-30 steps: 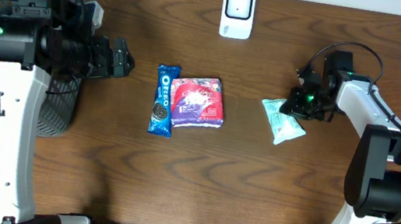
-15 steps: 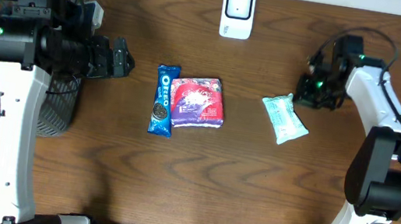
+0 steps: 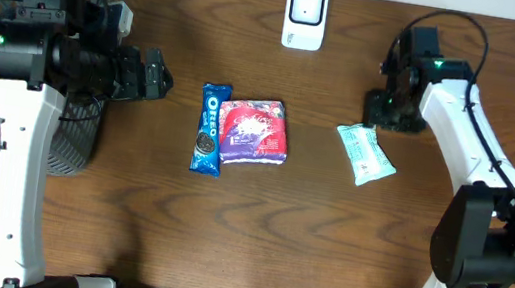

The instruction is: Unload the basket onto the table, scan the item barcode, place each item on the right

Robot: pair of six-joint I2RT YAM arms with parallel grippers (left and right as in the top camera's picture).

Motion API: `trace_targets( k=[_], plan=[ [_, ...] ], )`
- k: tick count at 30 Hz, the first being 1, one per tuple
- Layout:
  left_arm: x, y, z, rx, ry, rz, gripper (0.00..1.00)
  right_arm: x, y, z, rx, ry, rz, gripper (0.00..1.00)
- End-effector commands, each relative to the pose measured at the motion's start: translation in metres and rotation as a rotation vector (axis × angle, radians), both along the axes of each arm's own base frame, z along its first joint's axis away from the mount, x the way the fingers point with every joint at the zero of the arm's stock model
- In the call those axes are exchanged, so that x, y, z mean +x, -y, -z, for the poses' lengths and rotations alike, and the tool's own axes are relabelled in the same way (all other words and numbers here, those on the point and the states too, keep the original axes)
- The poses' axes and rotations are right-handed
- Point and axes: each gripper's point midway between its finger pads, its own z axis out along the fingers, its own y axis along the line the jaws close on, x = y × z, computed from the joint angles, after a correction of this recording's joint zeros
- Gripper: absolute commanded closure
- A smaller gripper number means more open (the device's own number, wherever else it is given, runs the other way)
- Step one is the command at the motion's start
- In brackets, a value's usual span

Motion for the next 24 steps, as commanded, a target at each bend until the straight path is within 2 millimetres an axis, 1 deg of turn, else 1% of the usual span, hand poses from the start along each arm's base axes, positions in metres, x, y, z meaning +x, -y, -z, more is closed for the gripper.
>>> trace_targets(
  k=[1,2,5,6,8,9,13,14,15,16,18,21,24],
  plan=[
    [0.000,0.000,0.001,0.010,0.000,0.011,0.02,-0.019,0.000,0.030,0.010,-0.083,-0.023,0.10],
    [0.000,0.000,0.001,0.010,0.000,0.011,0.02,-0.023,0.000,0.035,0.008,-0.091,-0.024,0.08],
    [0.001,0.000,0.001,0.010,0.001,0.011,0.02,-0.029,0.001,0.048,0.017,-0.102,-0.026,0.09],
    [0.001,0.000,0.001,0.010,0.001,0.011,0.02,-0.030,0.000,0.051,0.033,-0.101,-0.023,0.13],
    [0.000,0.000,0.001,0.010,0.000,0.011,0.02,-0.030,-0.001,0.056,0.070,-0.094,-0.017,0.26],
    [0.001,0.000,0.001,0.010,0.001,0.011,0.02,-0.030,-0.002,0.059,0.097,-0.089,-0.011,0.30],
    [0.000,0.000,0.001,0.010,0.000,0.011,0.02,-0.032,-0.008,0.069,0.227,-0.079,-0.004,0.32],
    [0.000,0.000,0.001,0.010,0.000,0.011,0.02,-0.034,-0.009,0.072,0.252,-0.079,0.002,0.37],
    [0.000,0.000,0.001,0.010,0.000,0.011,0.02,-0.035,-0.008,0.075,0.267,-0.078,0.008,0.48],
    [0.001,0.000,0.001,0.010,0.001,0.011,0.02,-0.038,-0.006,0.080,0.276,-0.079,0.017,0.72],
    [0.001,0.000,0.001,0.010,0.001,0.011,0.02,-0.040,-0.003,0.083,0.278,-0.082,0.040,0.99],
    [0.001,0.000,0.001,0.010,0.001,0.011,0.02,-0.038,0.001,0.083,0.280,-0.079,0.064,0.99],
    [0.000,0.000,0.001,0.010,0.000,0.011,0.02,-0.027,0.006,0.073,0.281,-0.056,0.080,0.99]
  ],
)
